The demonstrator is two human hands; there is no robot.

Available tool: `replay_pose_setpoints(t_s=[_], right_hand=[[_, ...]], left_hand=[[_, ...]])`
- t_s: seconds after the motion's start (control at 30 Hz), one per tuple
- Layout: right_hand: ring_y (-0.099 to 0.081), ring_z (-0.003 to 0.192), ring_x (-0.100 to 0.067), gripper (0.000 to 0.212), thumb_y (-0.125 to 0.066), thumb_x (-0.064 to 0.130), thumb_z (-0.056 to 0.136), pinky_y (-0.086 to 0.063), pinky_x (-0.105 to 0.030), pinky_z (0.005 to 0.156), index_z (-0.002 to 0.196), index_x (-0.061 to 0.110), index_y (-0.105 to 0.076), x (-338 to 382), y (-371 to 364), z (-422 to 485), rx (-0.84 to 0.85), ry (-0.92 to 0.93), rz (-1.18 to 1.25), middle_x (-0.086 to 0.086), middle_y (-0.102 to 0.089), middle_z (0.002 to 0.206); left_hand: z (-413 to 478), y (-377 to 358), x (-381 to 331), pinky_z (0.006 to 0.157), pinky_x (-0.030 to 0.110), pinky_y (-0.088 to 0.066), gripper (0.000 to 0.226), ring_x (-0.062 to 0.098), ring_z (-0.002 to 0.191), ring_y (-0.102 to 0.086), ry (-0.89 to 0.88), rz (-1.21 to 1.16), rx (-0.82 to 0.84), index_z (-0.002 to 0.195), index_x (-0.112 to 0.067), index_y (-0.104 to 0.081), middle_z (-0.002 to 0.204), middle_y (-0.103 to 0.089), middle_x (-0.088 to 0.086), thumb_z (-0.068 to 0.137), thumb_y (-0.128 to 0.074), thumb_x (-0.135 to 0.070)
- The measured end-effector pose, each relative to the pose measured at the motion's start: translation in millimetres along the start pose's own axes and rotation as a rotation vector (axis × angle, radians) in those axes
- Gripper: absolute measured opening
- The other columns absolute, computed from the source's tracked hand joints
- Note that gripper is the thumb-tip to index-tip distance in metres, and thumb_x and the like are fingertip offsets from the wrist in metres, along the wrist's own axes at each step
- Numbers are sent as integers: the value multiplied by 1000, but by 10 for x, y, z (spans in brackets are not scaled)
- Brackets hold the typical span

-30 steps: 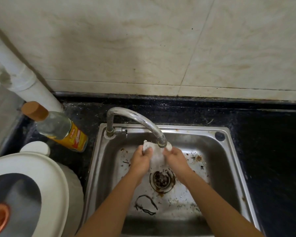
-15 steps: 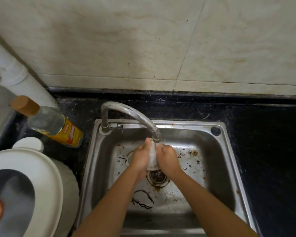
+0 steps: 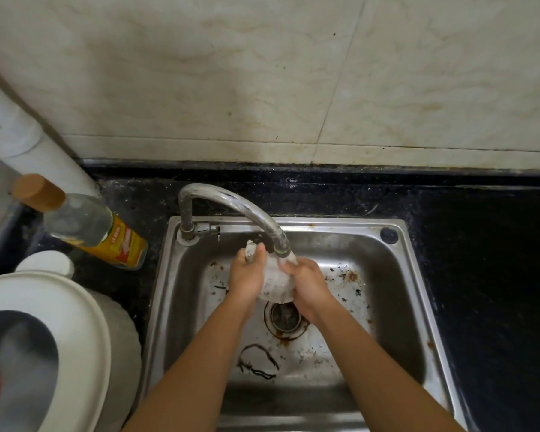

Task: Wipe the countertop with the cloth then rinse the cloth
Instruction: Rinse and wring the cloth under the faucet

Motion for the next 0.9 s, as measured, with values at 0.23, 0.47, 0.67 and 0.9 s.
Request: replay_pose_setpoints(t_s=[0.23, 0.47, 0.67, 0.9], right_hand=[[-61, 61, -6, 19, -40, 28, 103, -49, -24, 49, 107, 11, -45, 92, -153, -38, -128, 368, -821, -4, -63, 78], [-47, 44, -17, 51, -38, 42, 100, -38, -25, 40, 66, 8, -55, 45, -174, -44, -160, 332, -960, -6, -55, 56], [-46, 50, -14, 47, -40, 38, 102, -39, -28, 46, 61, 14, -46, 177, 11, -4, -319, 206, -921, 0, -49, 58], [-55, 63, -9, 13, -46, 9, 98, -44, -13, 46, 110, 11, -43, 84, -75, -84, -114, 324, -750, -2, -59, 80]], left_hand=[[-10, -117, -25, 72, 32, -53, 62, 19, 81, -68, 103, 54, 44, 107, -21, -67, 88, -73, 7, 90, -31, -69], [-13, -78, -60, 83, 39, -53, 46, 26, 89, -64, 44, 154, 88, 103, -11, -62, 92, -67, 12, 100, -32, -46], [-100, -169, -11, 86, 45, -55, 23, 23, 96, -66, -64, 48, 209, 115, -18, -55, 106, -67, 7, 102, -39, -28], [-90, -8, -50, 84, 40, -56, 15, 22, 93, -68, -144, 12, 108, 108, -16, -60, 101, -70, 6, 96, -51, -16]])
Point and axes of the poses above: each hand's wrist, its own z-axis towards the middle knuckle, its own y-axis out of the back of the hand, x = y × z, the point moved 4 cm from there along z, towards the middle knuckle
